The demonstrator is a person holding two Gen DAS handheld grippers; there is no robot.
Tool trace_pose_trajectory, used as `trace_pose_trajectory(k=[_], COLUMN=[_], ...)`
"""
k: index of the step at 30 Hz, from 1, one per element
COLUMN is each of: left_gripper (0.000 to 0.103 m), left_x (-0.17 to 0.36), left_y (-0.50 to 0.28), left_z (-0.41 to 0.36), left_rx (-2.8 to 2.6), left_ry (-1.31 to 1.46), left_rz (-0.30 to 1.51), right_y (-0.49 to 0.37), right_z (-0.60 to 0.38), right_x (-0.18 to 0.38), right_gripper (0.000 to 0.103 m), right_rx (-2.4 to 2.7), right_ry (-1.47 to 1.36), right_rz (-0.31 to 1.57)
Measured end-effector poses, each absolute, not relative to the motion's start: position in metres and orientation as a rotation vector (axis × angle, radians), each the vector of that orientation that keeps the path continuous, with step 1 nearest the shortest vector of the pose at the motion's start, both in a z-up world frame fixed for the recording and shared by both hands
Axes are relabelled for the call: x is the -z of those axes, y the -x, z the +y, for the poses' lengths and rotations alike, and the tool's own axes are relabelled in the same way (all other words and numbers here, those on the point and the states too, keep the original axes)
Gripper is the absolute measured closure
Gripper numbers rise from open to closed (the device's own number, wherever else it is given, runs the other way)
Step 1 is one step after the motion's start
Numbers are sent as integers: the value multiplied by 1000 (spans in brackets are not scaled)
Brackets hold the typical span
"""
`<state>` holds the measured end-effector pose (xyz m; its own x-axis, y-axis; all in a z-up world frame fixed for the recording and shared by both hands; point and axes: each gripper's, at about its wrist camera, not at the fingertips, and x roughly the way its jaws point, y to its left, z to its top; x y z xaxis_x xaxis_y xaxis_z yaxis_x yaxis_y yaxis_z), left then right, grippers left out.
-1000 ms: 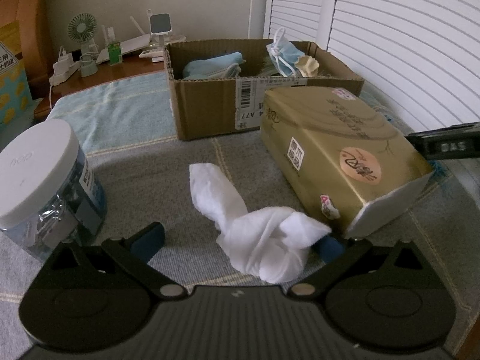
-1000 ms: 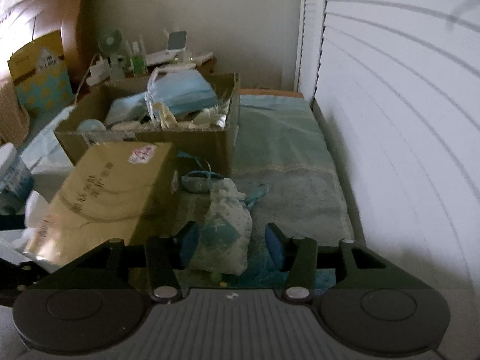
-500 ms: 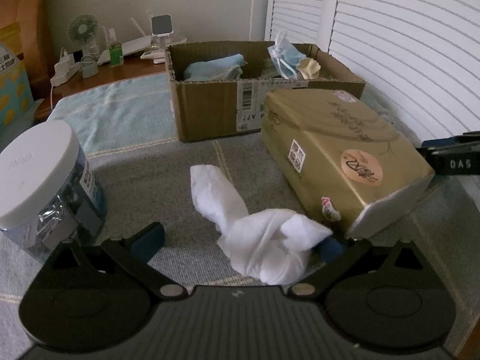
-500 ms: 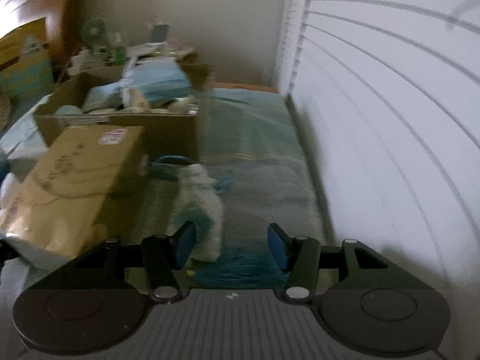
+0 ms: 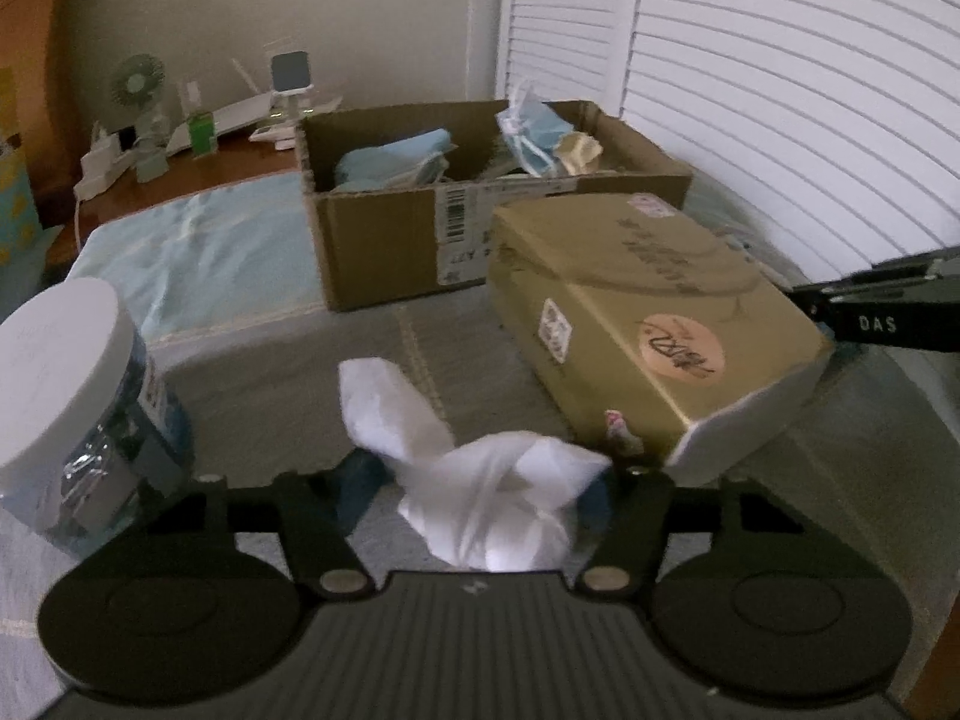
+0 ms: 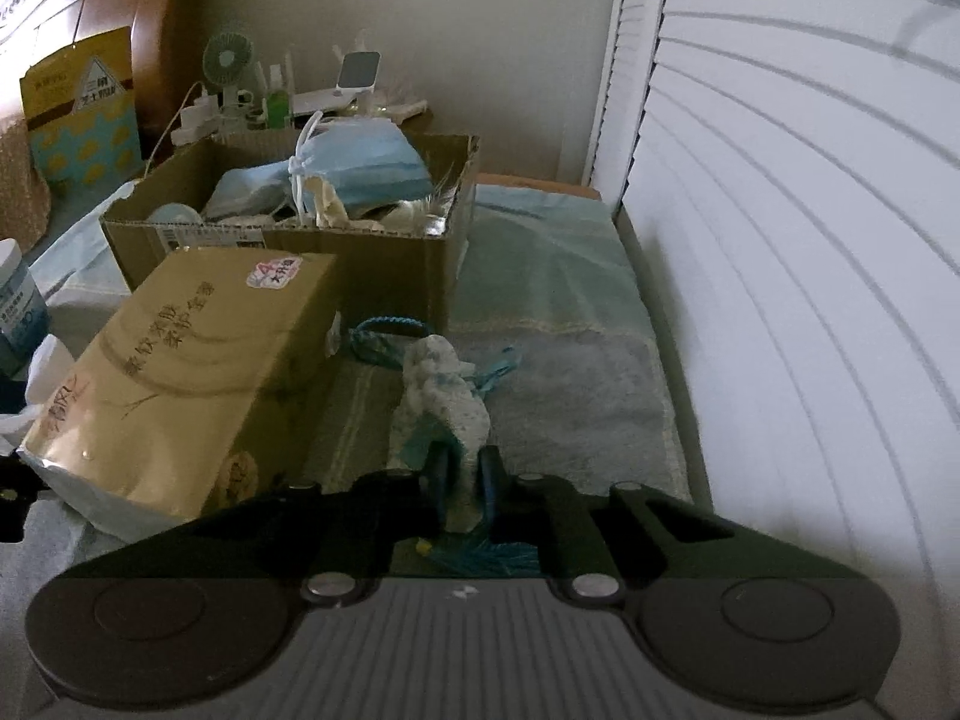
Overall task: Organize soft objects
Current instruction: 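Lift the blue pouch with the right tool while the left tool grasps the white cloth bunny, then drop the blue pouch into the box with the right tool while the left tool lifts the white cloth bunny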
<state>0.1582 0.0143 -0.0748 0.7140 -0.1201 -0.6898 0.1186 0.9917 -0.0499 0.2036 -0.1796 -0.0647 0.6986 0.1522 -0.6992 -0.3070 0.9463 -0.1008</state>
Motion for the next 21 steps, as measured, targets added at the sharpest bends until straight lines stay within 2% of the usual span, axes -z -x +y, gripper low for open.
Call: trace_pose_trajectory(k=[2, 5, 21], left_gripper=[49, 51, 52], left_x=[74, 71, 40], left_y=[-157, -155, -134], left_z=[13, 11, 19], left_rx=[148, 159, 268], left_ry=[-7, -41, -133], left_rz=[765, 762, 738], right_y=[-201, -198, -177], right_z=[-178, -178, -178], right_x=[63, 59, 23], right_gripper=[92, 93, 93], right_rx=[-253, -250, -211], right_ry=[229, 232, 254], right_rz=[748, 736, 667])
